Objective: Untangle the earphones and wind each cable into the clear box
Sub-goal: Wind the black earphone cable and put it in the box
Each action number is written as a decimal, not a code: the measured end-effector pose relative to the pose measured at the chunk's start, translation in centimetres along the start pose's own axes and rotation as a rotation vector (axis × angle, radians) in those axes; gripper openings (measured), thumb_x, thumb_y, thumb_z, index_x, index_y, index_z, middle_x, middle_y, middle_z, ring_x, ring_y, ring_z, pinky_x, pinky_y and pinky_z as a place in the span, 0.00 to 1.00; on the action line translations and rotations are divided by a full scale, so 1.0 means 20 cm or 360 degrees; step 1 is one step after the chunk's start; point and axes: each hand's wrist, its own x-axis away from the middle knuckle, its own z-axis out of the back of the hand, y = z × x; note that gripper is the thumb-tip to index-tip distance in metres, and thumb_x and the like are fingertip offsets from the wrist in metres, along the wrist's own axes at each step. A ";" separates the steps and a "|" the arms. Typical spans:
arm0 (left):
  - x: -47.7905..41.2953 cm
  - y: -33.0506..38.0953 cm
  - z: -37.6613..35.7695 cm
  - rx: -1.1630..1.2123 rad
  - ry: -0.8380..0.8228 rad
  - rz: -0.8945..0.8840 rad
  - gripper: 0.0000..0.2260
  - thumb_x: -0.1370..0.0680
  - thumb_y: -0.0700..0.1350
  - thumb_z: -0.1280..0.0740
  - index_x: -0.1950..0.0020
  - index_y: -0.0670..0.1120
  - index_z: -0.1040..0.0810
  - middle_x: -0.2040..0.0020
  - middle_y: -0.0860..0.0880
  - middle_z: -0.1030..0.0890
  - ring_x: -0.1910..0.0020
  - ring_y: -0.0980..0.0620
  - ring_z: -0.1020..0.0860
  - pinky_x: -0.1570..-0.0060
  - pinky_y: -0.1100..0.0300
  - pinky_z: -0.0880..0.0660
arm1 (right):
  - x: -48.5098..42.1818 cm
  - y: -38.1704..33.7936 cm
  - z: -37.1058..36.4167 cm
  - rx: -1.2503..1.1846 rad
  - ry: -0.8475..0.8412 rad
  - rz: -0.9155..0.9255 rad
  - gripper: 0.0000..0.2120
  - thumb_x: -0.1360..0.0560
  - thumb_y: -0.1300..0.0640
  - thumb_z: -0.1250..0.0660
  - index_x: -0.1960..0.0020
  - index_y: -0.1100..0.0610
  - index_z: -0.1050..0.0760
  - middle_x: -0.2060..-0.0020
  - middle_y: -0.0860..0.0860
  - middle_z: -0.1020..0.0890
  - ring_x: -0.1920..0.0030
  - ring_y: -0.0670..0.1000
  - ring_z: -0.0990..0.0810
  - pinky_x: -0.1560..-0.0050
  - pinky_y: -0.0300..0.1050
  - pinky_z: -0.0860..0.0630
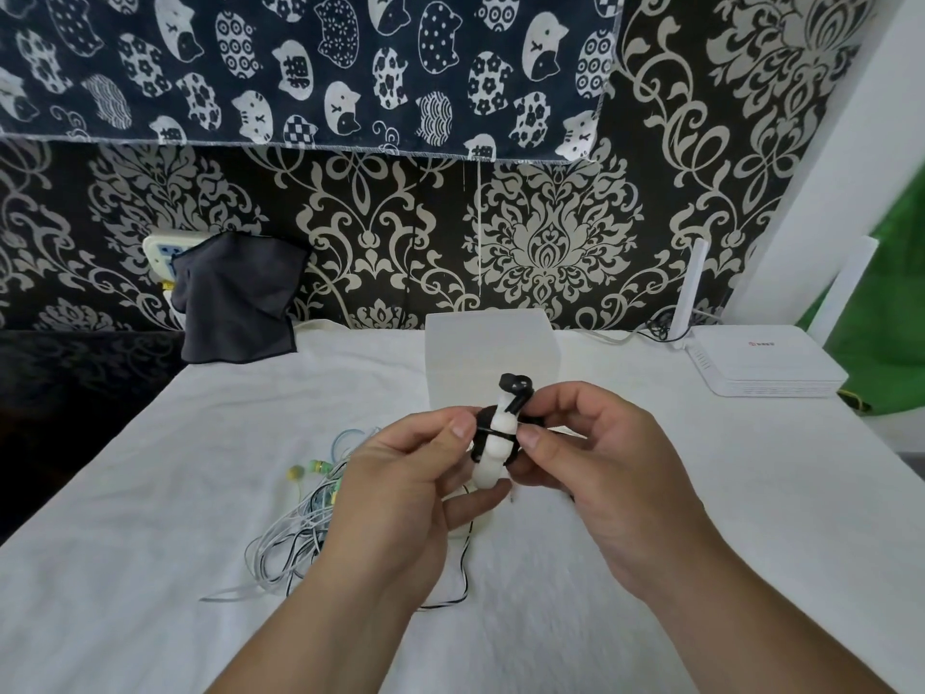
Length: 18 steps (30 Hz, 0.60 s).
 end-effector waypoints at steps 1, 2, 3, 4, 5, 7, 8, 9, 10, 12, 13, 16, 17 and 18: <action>0.00 0.00 0.00 0.0010 0.0005 0.0003 0.05 0.33 0.41 0.29 0.61 0.42 0.15 0.56 0.42 0.17 0.61 0.45 0.27 0.63 0.49 0.18 | 0.00 0.00 0.00 -0.0006 -0.0003 -0.0006 0.05 0.25 0.65 0.29 0.53 0.56 0.19 0.58 0.54 0.15 0.63 0.55 0.15 0.53 0.52 0.17; 0.00 0.01 0.00 0.0012 0.0000 0.0007 0.04 0.33 0.41 0.29 0.63 0.42 0.15 0.56 0.42 0.17 0.60 0.44 0.28 0.63 0.49 0.18 | 0.00 0.00 0.00 -0.0013 -0.0004 -0.0009 0.05 0.25 0.65 0.29 0.53 0.56 0.18 0.58 0.54 0.15 0.63 0.55 0.15 0.54 0.52 0.17; 0.00 0.01 0.00 0.0010 -0.0014 0.0011 0.03 0.33 0.41 0.29 0.64 0.42 0.16 0.55 0.42 0.16 0.59 0.44 0.26 0.64 0.49 0.18 | 0.00 0.00 0.00 -0.0019 -0.0004 -0.0012 0.05 0.25 0.65 0.29 0.53 0.56 0.18 0.58 0.54 0.15 0.63 0.55 0.15 0.54 0.52 0.17; 0.00 0.01 0.00 0.0006 -0.0028 0.0015 0.03 0.33 0.40 0.30 0.66 0.42 0.17 0.55 0.43 0.15 0.61 0.45 0.23 0.64 0.48 0.17 | 0.00 0.00 0.00 -0.0023 -0.0007 -0.0016 0.06 0.25 0.65 0.29 0.53 0.56 0.18 0.58 0.55 0.15 0.63 0.55 0.15 0.54 0.52 0.17; 0.01 0.02 0.00 -0.0001 -0.0040 0.0018 0.03 0.33 0.40 0.30 0.67 0.42 0.18 0.56 0.44 0.14 0.64 0.47 0.21 0.64 0.47 0.17 | 0.00 0.00 0.00 -0.0027 -0.0012 -0.0024 0.06 0.25 0.65 0.28 0.53 0.56 0.18 0.58 0.55 0.15 0.63 0.55 0.15 0.54 0.53 0.17; 0.01 0.02 -0.01 -0.0011 -0.0054 0.0022 0.04 0.33 0.39 0.30 0.68 0.42 0.19 0.57 0.45 0.14 0.69 0.51 0.19 0.63 0.47 0.17 | 0.00 0.00 0.00 -0.0031 -0.0021 -0.0040 0.06 0.26 0.66 0.28 0.53 0.56 0.18 0.57 0.55 0.15 0.63 0.55 0.16 0.54 0.54 0.17; 0.01 0.02 -0.01 -0.0017 -0.0058 0.0027 0.05 0.33 0.39 0.30 0.69 0.42 0.19 0.57 0.45 0.14 0.70 0.51 0.19 0.63 0.47 0.17 | 0.00 0.00 0.00 -0.0034 -0.0022 -0.0045 0.06 0.26 0.66 0.28 0.53 0.56 0.18 0.57 0.55 0.15 0.64 0.55 0.16 0.54 0.54 0.17; 0.00 0.02 0.00 -0.0025 -0.0063 0.0039 0.05 0.33 0.39 0.30 0.69 0.42 0.19 0.57 0.45 0.14 0.68 0.51 0.19 0.64 0.48 0.17 | 0.00 0.00 0.00 -0.0042 -0.0023 -0.0050 0.06 0.26 0.66 0.28 0.53 0.56 0.18 0.57 0.55 0.15 0.64 0.55 0.16 0.53 0.55 0.17; 0.00 0.01 0.00 -0.0036 -0.0066 0.0055 0.04 0.33 0.39 0.30 0.68 0.42 0.18 0.56 0.44 0.14 0.67 0.49 0.18 0.64 0.49 0.17 | 0.00 0.00 0.00 -0.0054 -0.0027 -0.0055 0.06 0.26 0.66 0.28 0.53 0.56 0.17 0.57 0.56 0.15 0.63 0.55 0.16 0.53 0.55 0.17; -0.01 0.02 0.01 -0.0043 -0.0066 0.0103 0.04 0.34 0.39 0.29 0.64 0.39 0.19 0.56 0.43 0.14 0.65 0.48 0.18 0.64 0.50 0.17 | 0.00 0.00 0.01 -0.0068 -0.0047 -0.0066 0.06 0.26 0.66 0.28 0.53 0.56 0.17 0.57 0.56 0.14 0.62 0.56 0.15 0.53 0.55 0.17; -0.01 0.02 0.01 -0.0038 -0.0064 0.0138 0.06 0.34 0.39 0.30 0.61 0.37 0.19 0.59 0.44 0.15 0.66 0.49 0.18 0.64 0.49 0.17 | 0.00 0.01 0.01 -0.0070 -0.0059 -0.0074 0.06 0.26 0.66 0.28 0.52 0.56 0.17 0.57 0.56 0.14 0.62 0.56 0.15 0.53 0.54 0.17; -0.01 0.01 0.02 -0.0015 -0.0062 0.0250 0.11 0.34 0.39 0.29 0.55 0.35 0.21 0.63 0.46 0.16 0.69 0.51 0.18 0.64 0.50 0.17 | 0.00 0.02 0.01 -0.0072 -0.0098 -0.0106 0.06 0.26 0.67 0.28 0.51 0.58 0.18 0.58 0.56 0.14 0.61 0.56 0.15 0.52 0.54 0.17; -0.01 0.01 0.03 -0.0009 -0.0073 0.0285 0.13 0.34 0.39 0.29 0.52 0.34 0.21 0.63 0.45 0.16 0.68 0.50 0.17 0.64 0.51 0.17 | 0.00 0.02 0.01 -0.0072 -0.0111 -0.0117 0.06 0.26 0.67 0.29 0.50 0.59 0.18 0.58 0.56 0.14 0.61 0.56 0.15 0.53 0.53 0.17; -0.02 0.00 0.03 -0.0006 -0.0081 0.0315 0.16 0.34 0.39 0.29 0.49 0.33 0.21 0.63 0.44 0.16 0.66 0.49 0.17 0.64 0.51 0.18 | 0.00 0.02 0.01 -0.0076 -0.0126 -0.0130 0.06 0.26 0.68 0.29 0.50 0.60 0.19 0.57 0.57 0.14 0.60 0.56 0.15 0.53 0.52 0.17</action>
